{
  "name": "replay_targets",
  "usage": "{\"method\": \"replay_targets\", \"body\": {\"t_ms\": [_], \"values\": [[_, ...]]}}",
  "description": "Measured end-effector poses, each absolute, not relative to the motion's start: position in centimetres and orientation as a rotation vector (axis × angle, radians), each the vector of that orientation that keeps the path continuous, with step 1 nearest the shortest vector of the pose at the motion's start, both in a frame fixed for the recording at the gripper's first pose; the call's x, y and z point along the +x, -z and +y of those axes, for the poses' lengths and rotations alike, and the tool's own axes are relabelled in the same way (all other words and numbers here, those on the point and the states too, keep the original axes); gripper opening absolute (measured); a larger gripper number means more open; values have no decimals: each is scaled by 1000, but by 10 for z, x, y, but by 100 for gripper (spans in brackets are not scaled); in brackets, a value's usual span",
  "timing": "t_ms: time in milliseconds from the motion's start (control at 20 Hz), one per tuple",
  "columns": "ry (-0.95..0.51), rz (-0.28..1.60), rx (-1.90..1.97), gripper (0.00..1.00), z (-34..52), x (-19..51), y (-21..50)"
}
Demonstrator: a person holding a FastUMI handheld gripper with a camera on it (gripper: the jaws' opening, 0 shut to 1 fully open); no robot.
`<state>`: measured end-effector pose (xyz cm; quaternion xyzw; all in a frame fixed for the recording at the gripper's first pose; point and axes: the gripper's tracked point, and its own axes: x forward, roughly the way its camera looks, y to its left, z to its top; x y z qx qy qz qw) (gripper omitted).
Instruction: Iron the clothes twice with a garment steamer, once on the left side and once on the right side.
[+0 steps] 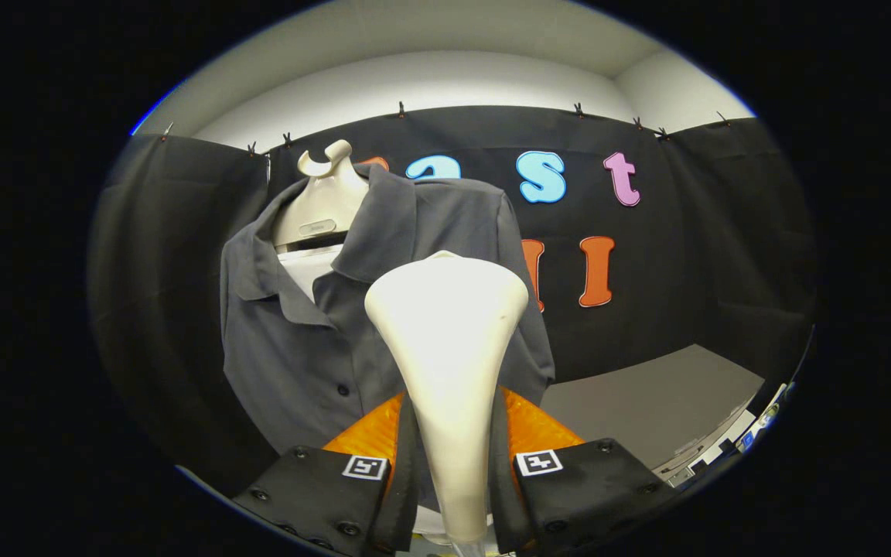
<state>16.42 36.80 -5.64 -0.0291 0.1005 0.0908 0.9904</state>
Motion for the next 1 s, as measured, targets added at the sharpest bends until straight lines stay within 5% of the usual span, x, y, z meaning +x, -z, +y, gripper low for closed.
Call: {"method": "replay_targets", "body": {"t_ms": [1000], "values": [[-163, 336, -84, 47, 371, 202, 137]]}}
